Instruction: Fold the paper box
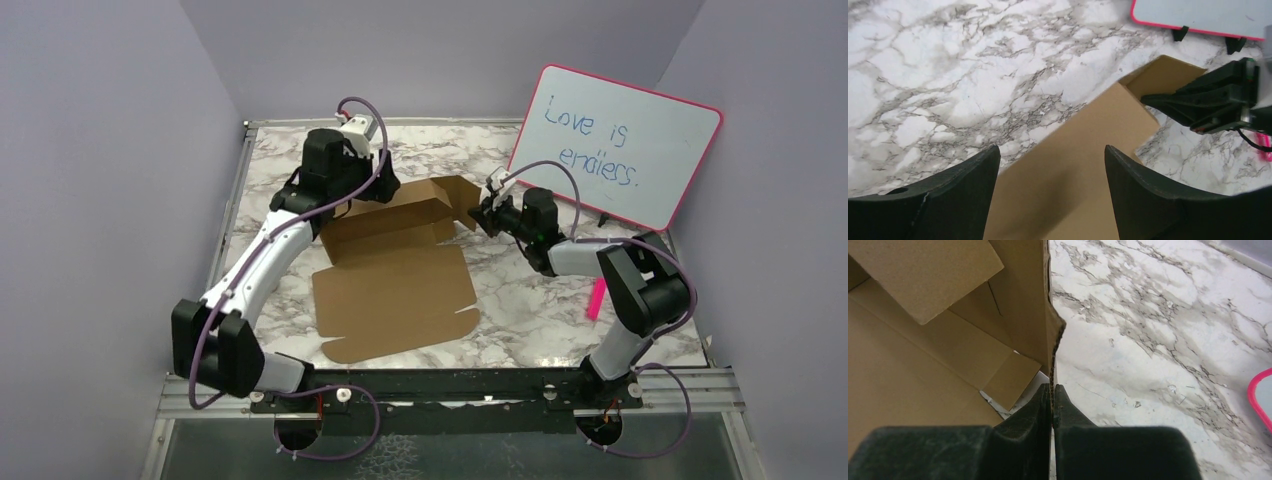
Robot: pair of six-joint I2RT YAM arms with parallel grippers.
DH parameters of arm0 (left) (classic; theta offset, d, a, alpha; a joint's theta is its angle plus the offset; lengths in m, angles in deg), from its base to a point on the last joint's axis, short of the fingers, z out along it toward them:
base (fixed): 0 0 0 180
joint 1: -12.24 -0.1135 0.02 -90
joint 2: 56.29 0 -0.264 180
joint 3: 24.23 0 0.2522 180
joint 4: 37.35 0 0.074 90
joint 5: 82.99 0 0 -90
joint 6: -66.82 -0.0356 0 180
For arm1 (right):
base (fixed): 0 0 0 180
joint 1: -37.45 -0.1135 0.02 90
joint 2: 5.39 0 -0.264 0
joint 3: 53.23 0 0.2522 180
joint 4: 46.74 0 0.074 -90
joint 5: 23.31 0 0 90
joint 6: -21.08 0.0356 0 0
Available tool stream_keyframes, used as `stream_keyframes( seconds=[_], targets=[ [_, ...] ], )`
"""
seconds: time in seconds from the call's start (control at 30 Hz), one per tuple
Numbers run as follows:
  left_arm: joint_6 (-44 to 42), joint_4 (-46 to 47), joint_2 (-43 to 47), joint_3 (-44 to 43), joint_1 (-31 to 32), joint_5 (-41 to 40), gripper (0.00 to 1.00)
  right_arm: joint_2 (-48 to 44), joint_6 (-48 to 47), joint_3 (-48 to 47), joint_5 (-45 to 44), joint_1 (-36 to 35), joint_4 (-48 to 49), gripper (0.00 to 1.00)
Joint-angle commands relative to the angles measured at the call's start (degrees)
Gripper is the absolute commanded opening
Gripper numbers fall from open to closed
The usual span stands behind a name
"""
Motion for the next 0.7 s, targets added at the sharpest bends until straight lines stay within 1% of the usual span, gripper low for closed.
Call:
stream_keyframes(
  seconds=[0.0,0.17,0.27,0.37,0.43,0.5,0.67],
  targets=[
    [0.23,3.67,10.22,2.43,5.90,-12.77,0.77,-2.50,0.46,0.94,-3.32,-0.21,2.91,0.07],
    [1.97,6.03,16.47,8.83,15.53,-25.27,0.77,-2.85,1.25,1.06,-3.67,-0.22,2.93,0.05],
    [3.24,8.01,17.92,12.85,23.15,-32.65,0.77,-3.13,1.65,1.29,-3.86,-0.31,3.19,0.04],
    [4.85,11.98,17.73,17.24,29.88,-38.36,0.77,-3.09,2.17,1.38,-3.96,-0.31,3.21,0.03],
    [5.56,15.63,16.95,20.26,33.57,-41.56,0.77,-2.95,2.44,1.54,-3.92,-0.41,3.39,0.03],
    [5.47,21.35,15.63,23.39,36.80,-45.59,0.78,-2.81,2.70,1.79,-3.87,-0.42,3.57,0.02],
    [5.04,36.88,9.87,30.54,40.77,-51.21,0.80,-2.41,3.02,2.07,-3.46,-0.48,3.46,0.02]
  ],
)
